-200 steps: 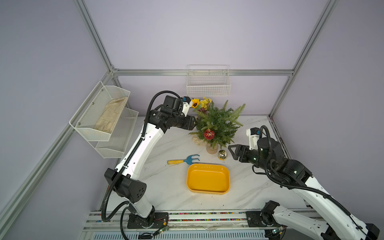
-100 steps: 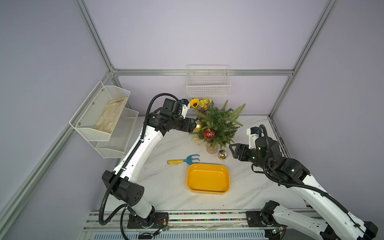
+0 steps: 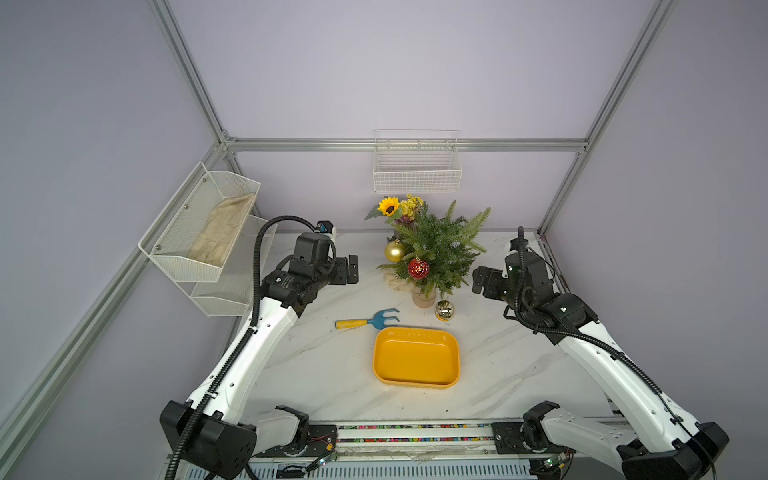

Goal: Decorate the small christmas tree with ornaments
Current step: Hang an ornament on the christmas tree, then reset both arms

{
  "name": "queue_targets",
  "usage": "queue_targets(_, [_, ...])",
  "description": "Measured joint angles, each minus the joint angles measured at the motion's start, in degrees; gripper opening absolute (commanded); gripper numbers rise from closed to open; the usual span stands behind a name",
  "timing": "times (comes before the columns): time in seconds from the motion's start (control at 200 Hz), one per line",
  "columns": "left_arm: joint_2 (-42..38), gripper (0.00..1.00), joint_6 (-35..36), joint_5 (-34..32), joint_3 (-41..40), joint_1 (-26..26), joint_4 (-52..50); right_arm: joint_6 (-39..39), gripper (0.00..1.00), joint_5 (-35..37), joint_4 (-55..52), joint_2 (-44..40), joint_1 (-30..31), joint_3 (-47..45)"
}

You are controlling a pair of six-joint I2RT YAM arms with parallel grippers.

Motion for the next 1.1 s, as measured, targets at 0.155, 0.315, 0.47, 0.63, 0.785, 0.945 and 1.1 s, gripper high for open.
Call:
queue_targets(0.155, [-0.35, 1.0, -2.95, -5.42, -10.54, 2.05, 5.55, -0.98, 0.97, -1.03, 6.36, 1.51, -8.13, -3.54])
queue_targets(0.315, [-0.42, 1.0, -3.85, -13.86, -18.03, 2.51, 11.8, -1.81, 0.97, -1.38, 15.15, 4.83, -15.19, -9.03])
queue_targets(0.47, [-1.18, 1.0, -2.67, -23.89, -26.67, 2.58, 22.05, -2.03, 0.97, -1.25, 26.56, 8.68, -20.0, -16.61])
queue_targets(0.63, [-1.42, 1.0, 3.21, -31.36, -37.13, 2.95, 36.74, -3.43, 0.97, -0.11, 39.82, 13.44, -22.23, -24.17])
queue_targets(0.785, [2.03, 1.0, 10.58, -34.16, -44.76, 4.11, 53.68, -7.91, 0.97, 2.01, 56.96, 16.48, -22.18, -32.35])
queue_targets(0.945, [8.52, 1.0, 15.41, -33.68, -48.33, 5.99, 66.66, -11.87, 0.97, 4.07, 74.62, 21.2, -22.18, -39.63])
queue_targets(1.1, [12.07, 1.0, 18.32, -30.95, -48.35, 6.51, 77.53, -13.44, 0.97, 3.15, 89.0, 24.35, -22.18, -43.85])
